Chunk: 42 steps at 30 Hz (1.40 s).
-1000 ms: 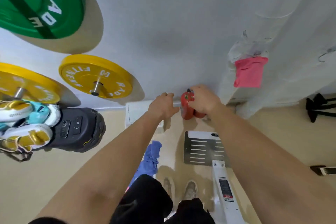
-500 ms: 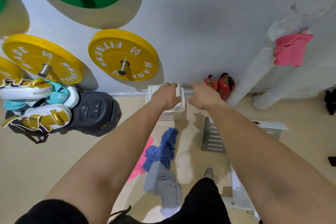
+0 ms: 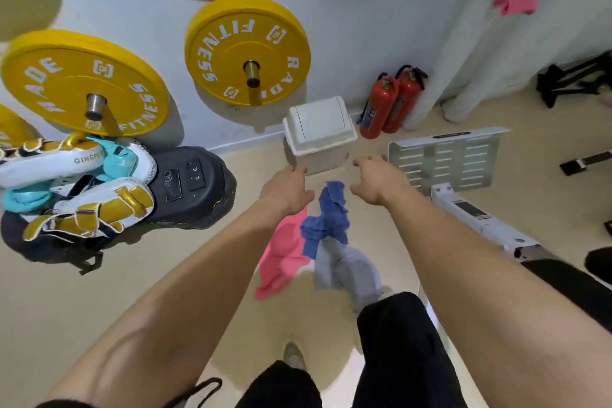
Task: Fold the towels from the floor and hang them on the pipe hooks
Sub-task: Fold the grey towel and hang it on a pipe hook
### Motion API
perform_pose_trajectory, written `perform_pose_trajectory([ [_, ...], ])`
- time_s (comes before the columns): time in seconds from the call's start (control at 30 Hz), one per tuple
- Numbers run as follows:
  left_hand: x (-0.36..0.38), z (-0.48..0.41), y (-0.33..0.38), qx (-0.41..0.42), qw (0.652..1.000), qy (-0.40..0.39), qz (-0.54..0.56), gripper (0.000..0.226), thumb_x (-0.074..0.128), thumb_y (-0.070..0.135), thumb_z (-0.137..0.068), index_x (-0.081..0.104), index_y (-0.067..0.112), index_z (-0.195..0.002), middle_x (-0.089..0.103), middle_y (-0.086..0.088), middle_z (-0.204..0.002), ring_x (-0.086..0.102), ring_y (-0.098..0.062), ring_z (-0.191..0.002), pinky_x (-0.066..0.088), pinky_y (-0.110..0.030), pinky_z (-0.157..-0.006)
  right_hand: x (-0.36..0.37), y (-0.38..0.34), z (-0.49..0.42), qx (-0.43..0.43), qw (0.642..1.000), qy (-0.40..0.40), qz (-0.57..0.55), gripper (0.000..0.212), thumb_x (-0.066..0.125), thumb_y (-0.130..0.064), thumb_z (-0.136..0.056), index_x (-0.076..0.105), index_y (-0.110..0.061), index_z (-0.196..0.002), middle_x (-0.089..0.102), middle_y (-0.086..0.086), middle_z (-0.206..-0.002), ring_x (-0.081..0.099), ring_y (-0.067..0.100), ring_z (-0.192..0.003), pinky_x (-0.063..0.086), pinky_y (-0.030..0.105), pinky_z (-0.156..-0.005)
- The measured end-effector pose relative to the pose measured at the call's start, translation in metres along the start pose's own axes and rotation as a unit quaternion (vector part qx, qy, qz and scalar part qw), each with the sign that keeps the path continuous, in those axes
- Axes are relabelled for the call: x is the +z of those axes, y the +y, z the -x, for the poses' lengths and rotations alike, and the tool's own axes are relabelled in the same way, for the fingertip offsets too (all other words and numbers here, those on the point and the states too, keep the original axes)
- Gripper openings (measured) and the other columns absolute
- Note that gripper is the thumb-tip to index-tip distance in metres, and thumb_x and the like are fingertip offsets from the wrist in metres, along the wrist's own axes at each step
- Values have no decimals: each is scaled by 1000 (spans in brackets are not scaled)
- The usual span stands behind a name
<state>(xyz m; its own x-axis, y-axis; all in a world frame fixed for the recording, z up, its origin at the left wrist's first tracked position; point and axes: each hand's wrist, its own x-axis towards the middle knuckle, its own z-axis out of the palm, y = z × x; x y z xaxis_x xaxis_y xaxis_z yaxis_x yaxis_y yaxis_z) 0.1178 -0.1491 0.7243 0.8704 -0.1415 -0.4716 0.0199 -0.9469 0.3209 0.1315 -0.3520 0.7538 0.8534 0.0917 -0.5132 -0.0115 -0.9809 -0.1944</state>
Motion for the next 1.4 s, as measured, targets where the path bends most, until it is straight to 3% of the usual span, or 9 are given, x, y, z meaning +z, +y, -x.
perform_pose_trajectory([
  [0.2,37,44,-13,9,1000,-24,3,56,56,32,-93,42,13,-143,48,-15,-137,49,-36,-123,46,-45,-96,59,-8,45,27,998,-21,-45,56,59,-30,-89,43,-21,-142,43,11,-141,53,34,-122,48,43,-98],
  [0.4,108,68,-8,26,998,-59,-2,46,52,25,-97,45,8,-140,48,-14,-140,51,-32,-123,42,-38,-89,148,29,79,57,994,-58,-71,53,57,-32,-91,43,-21,-141,43,9,-135,53,32,-118,49,42,-91],
  [0.53,194,68,-5,12,997,-70,11,39,51,23,-98,50,8,-134,53,-12,-134,54,-30,-115,33,-30,-77,233,68,89,91,987,-87,-103,52,55,-32,-93,42,-21,-142,43,8,-135,51,32,-120,45,41,-90],
  [0.67,310,47,-22,7,995,-101,9,46,59,29,-94,48,10,-135,52,-10,-132,53,-28,-109,40,-35,-79,340,104,81,101,983,-110,-107,55,52,-34,-95,37,-23,-147,39,6,-142,50,31,-122,46,39,-84],
  [0.77,401,20,-37,-7,993,-119,0,53,59,33,-94,42,14,-141,48,-9,-136,50,-30,-124,43,-41,-90,431,129,60,114,979,-117,-118,53,51,-30,-94,37,-23,-144,41,6,-137,52,32,-117,46,38,-78],
  [1.13,722,-145,-146,-11,993,-118,21,73,63,38,-90,28,16,-151,42,-8,-147,45,-31,-131,44,-43,-101,748,224,-95,136,979,-74,-133,58,49,-34,-95,31,-23,-149,43,6,-134,51,31,-118,49,38,-81],
  [1.27,790,-207,-162,51,998,-42,12,70,65,35,-86,31,29,-148,40,-10,-135,45,-34,-121,51,-46,-89,818,248,-153,131,984,-25,-119,46,45,-34,-97,41,-22,-140,44,8,-130,48,33,-113,46,38,-75],
  [1.4,830,-247,-159,89,996,3,-15,55,60,37,-86,41,37,-138,31,-6,-138,35,-29,-122,49,-42,-85,867,257,-190,147,985,6,-91,36,50,-34,-93,49,-21,-127,45,6,-128,45,32,-108,36,34,-70],
])
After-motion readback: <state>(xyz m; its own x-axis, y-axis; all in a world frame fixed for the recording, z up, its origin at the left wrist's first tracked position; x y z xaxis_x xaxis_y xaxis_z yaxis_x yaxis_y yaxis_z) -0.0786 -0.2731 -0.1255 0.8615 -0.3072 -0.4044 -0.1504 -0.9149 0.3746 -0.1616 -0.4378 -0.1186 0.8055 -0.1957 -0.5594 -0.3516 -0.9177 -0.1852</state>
